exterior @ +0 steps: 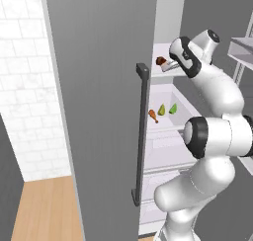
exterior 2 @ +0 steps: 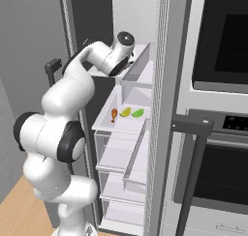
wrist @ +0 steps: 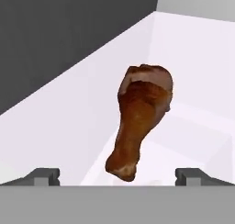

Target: Place one lemon wedge and one chicken drumstick in each tupperware on the nearby counter, to pack two identical lunches.

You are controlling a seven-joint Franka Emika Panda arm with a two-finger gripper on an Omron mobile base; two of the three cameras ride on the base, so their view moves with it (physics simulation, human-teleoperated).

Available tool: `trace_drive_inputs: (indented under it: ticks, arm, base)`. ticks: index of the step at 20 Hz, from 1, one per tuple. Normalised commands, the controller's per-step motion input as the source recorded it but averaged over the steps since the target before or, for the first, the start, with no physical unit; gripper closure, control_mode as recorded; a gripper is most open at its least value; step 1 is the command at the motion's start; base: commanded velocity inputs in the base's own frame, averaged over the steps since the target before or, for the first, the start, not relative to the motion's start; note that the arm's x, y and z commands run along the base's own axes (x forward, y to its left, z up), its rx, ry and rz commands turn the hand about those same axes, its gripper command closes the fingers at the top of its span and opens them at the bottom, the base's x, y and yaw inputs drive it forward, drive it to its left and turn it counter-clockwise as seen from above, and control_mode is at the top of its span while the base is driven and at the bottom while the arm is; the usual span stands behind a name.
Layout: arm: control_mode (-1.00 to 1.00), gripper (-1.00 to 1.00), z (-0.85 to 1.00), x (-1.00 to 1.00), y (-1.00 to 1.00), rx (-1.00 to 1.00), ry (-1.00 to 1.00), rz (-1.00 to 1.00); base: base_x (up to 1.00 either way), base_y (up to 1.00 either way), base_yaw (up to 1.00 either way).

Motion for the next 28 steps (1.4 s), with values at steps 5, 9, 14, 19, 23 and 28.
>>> trace_drive_inputs:
  ticks: [5, 9, 14, 19, 23, 28]
  arm:
    - [-1.00, -1.00, -0.15, 0.45, 0.00, 0.00, 0.00, 0.06]
    - [-1.00, -1.00, -0.03, 0.47, 0.00, 0.00, 0.00, 0.04]
    - [-1.00, 1.00, -0.24, 0.32, 0.06, -0.01, 0.00, 0.03]
    - [-1.00, 1.00, -0.44, -0.17, 0.06, -0.01, -0.13, 0.01]
    - [-1.00, 1.00, -0.20, -0.45, 0.12, -0.03, -0.22, -0.02]
    - [-1.00, 1.00, 0.47, -0.94, 0.00, 0.00, 0.13, -0.18]
  base:
    - [0.00, 0.00, 0.00]
    - [0.00, 0.00, 0.00]
    - [0.00, 0.00, 0.00]
    - [0.00, 0.00, 0.00]
    - [0.00, 0.00, 0.00]
    - [0.00, 0.00, 0.00]
